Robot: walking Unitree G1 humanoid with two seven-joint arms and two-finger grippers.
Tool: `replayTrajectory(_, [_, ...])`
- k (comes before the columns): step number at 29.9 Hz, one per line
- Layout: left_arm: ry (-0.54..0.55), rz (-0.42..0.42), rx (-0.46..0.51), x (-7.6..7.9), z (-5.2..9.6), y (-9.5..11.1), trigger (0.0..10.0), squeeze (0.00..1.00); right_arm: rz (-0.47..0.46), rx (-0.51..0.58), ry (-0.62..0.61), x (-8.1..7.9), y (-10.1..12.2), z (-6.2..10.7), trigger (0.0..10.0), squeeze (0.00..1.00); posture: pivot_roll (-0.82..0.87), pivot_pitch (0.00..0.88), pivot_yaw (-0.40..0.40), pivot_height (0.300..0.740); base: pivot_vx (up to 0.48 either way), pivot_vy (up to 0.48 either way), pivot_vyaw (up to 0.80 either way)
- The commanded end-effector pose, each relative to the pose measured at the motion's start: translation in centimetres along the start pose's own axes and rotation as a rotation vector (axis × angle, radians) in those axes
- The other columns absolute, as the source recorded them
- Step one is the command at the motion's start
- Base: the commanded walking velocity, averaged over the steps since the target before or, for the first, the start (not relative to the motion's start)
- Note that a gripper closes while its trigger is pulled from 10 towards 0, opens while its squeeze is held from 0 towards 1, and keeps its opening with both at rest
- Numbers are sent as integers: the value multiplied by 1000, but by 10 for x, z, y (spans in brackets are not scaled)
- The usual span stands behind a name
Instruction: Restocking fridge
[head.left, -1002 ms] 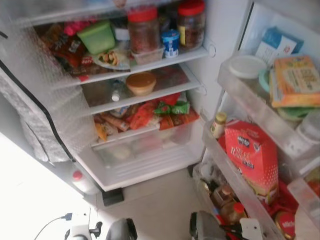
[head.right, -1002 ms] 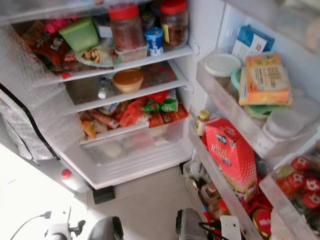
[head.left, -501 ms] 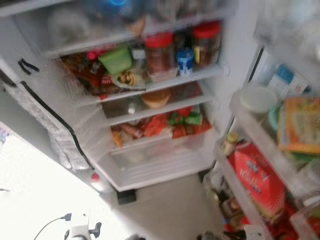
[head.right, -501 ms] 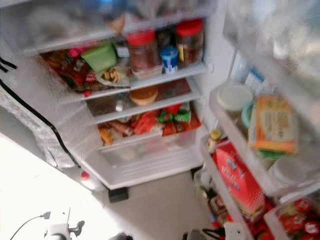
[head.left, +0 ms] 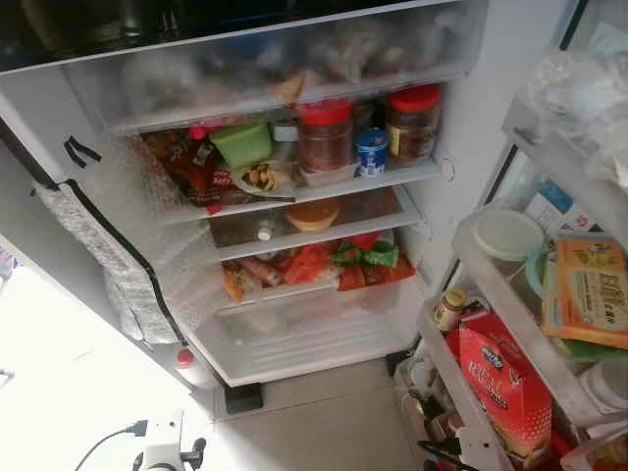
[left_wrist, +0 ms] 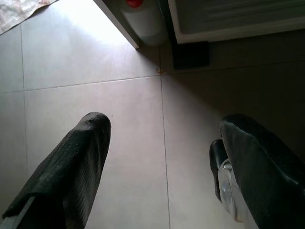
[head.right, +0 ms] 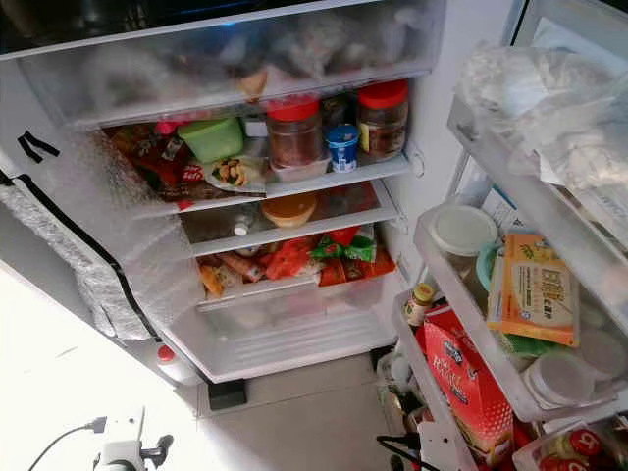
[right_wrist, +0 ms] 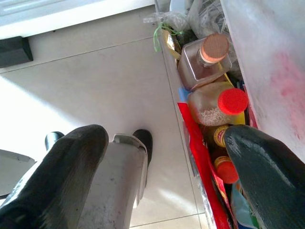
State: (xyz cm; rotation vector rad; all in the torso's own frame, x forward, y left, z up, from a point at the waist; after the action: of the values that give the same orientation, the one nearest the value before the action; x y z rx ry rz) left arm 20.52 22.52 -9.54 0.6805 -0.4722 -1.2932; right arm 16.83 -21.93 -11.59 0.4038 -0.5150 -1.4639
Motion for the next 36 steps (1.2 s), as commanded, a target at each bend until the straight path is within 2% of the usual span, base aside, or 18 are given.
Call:
replayTrajectory(1, [7, -16, -47, -5, 3, -14, 10000, 0, -20, -18, 8, -3, -7, 1, 10000, 0, -72, 70, 74, 740, 0, 360, 0])
replayTrajectory(36, [28, -20, -90, -26, 6, -21, 10000, 0, -42, -7, 0, -2, -6, 1, 10000, 0, -82, 71, 80, 740, 0, 404, 0])
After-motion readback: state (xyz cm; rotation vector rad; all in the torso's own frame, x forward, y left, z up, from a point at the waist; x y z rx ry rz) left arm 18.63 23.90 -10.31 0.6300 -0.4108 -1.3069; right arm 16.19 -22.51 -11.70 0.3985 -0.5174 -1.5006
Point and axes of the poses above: a point about 5 cm out from each wrist's last joint towards the gripper, its own z axis pointing back from the gripper into the wrist, its own y axis along the axis of the wrist's last joint, x = y × z, the point moved 3 cm from there along -z, pointing out of the wrist towards the gripper, and after that the axes turned 7 degrees about z, right-handed, at the moved point
